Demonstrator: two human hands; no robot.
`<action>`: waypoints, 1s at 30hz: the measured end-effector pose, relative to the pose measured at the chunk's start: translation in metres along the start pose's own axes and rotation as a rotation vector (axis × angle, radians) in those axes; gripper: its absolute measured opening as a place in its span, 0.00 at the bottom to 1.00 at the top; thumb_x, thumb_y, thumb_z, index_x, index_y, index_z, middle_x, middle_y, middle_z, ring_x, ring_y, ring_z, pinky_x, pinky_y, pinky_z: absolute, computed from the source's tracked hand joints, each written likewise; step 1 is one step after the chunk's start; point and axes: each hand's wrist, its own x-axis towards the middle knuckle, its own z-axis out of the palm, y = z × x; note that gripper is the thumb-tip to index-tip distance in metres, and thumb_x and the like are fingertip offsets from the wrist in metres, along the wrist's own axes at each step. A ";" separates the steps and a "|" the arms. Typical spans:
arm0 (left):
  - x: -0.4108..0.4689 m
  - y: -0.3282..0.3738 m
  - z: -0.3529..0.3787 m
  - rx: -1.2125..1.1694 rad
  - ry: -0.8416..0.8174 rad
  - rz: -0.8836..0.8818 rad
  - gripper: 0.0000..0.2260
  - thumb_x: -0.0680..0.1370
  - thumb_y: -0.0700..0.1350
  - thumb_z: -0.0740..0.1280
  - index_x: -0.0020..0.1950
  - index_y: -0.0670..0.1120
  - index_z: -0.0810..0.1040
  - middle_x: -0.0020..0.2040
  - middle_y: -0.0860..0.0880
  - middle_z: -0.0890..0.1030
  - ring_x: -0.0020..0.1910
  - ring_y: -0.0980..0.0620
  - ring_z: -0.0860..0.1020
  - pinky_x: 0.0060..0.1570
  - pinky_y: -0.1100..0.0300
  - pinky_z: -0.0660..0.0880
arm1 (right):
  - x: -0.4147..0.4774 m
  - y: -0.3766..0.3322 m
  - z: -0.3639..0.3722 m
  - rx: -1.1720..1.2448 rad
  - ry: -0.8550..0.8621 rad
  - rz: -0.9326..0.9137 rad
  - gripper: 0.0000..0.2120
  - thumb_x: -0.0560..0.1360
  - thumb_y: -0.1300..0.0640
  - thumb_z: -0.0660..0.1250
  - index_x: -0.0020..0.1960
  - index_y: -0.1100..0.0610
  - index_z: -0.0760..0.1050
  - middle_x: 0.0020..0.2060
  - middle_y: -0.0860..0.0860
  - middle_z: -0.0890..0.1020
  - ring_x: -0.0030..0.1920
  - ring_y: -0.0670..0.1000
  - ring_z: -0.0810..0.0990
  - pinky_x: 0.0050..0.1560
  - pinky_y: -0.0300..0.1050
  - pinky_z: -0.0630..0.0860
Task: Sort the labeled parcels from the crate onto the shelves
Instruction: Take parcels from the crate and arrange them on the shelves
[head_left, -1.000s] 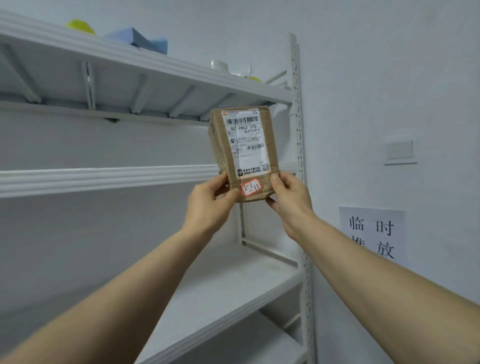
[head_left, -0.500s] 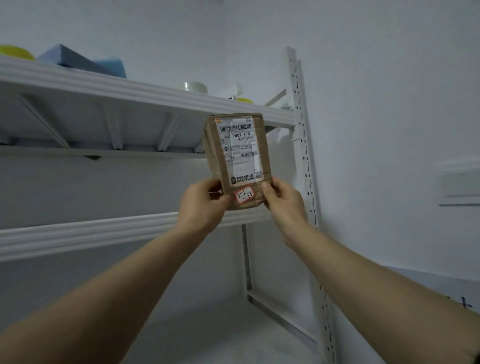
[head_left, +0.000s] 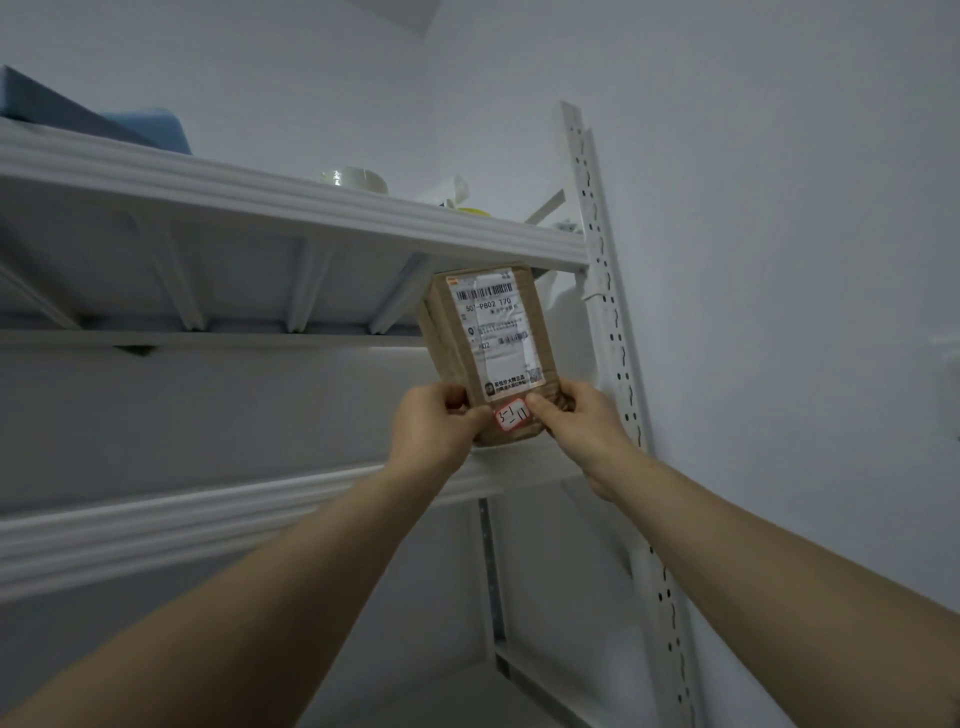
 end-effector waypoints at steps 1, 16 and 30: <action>0.004 -0.003 0.006 0.031 -0.002 0.005 0.06 0.75 0.40 0.70 0.50 0.43 0.83 0.44 0.48 0.84 0.46 0.49 0.82 0.53 0.50 0.78 | 0.006 0.006 -0.001 -0.011 -0.002 0.009 0.13 0.77 0.57 0.67 0.60 0.59 0.74 0.50 0.52 0.82 0.52 0.51 0.80 0.59 0.51 0.76; 0.065 -0.025 0.087 0.446 0.027 0.041 0.09 0.74 0.44 0.71 0.48 0.39 0.82 0.44 0.43 0.82 0.46 0.43 0.80 0.43 0.54 0.76 | 0.080 0.070 -0.028 -0.326 -0.054 -0.013 0.20 0.75 0.55 0.69 0.65 0.57 0.70 0.58 0.52 0.80 0.58 0.53 0.78 0.62 0.54 0.73; 0.082 -0.033 0.112 0.482 0.017 -0.045 0.08 0.75 0.43 0.69 0.47 0.38 0.81 0.46 0.40 0.82 0.48 0.40 0.79 0.45 0.53 0.75 | 0.105 0.084 -0.027 -0.628 -0.088 0.026 0.18 0.77 0.52 0.65 0.64 0.56 0.67 0.57 0.52 0.79 0.57 0.55 0.78 0.61 0.51 0.71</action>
